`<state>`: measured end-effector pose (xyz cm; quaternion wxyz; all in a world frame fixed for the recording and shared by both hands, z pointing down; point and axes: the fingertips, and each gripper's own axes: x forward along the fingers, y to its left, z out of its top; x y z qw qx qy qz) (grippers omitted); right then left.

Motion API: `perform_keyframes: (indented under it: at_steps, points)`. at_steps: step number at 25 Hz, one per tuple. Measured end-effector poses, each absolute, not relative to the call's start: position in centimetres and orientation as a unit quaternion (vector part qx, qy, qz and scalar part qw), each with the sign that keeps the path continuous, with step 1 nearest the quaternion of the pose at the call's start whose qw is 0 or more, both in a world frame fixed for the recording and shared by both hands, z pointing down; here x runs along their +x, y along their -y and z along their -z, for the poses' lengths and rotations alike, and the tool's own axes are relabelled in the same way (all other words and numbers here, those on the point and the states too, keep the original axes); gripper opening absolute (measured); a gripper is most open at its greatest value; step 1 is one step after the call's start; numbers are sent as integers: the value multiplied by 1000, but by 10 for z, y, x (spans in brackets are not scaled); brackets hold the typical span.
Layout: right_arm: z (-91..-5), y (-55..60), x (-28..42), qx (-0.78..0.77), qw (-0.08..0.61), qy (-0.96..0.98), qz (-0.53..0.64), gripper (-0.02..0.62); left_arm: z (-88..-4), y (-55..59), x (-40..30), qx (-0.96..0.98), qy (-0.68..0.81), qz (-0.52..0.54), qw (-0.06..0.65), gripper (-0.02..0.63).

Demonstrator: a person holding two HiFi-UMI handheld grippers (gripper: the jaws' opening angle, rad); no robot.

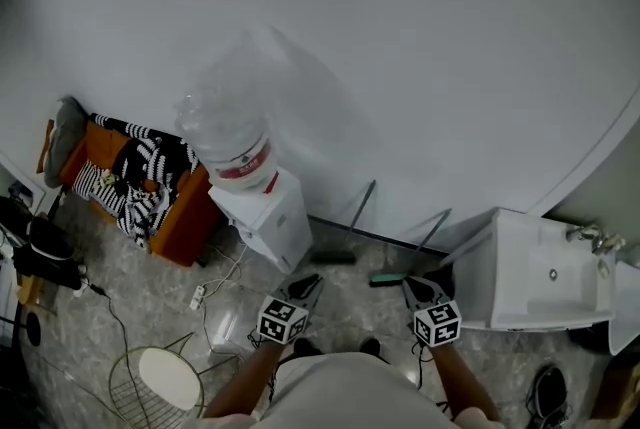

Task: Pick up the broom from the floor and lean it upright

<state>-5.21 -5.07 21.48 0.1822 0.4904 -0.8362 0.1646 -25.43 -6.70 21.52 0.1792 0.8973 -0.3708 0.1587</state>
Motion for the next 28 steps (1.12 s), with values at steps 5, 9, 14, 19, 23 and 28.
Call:
perform_keyframes:
  at_steps: [5, 9, 14, 19, 23, 28]
  points:
    - [-199, 43, -76, 501, 174, 838, -133, 2, -205, 60, -284, 905, 361, -156, 161, 43]
    - [-191, 34, -86, 508, 166, 836, -124, 2, -201, 52, -290, 915, 344, -152, 145, 43]
    - [-188, 26, -92, 513, 160, 833, -130, 2, -192, 49, -291, 921, 336, -137, 145, 43]
    - [-184, 23, -95, 512, 155, 835, -130, 2, -188, 46, -291, 920, 337, -132, 150, 43]
    - [-180, 26, -92, 512, 154, 836, -124, 2, -188, 46, -287, 921, 337, -128, 149, 43]
    - [-174, 31, -88, 510, 151, 839, -117, 2, -188, 50, -285, 918, 345, -123, 152, 43]
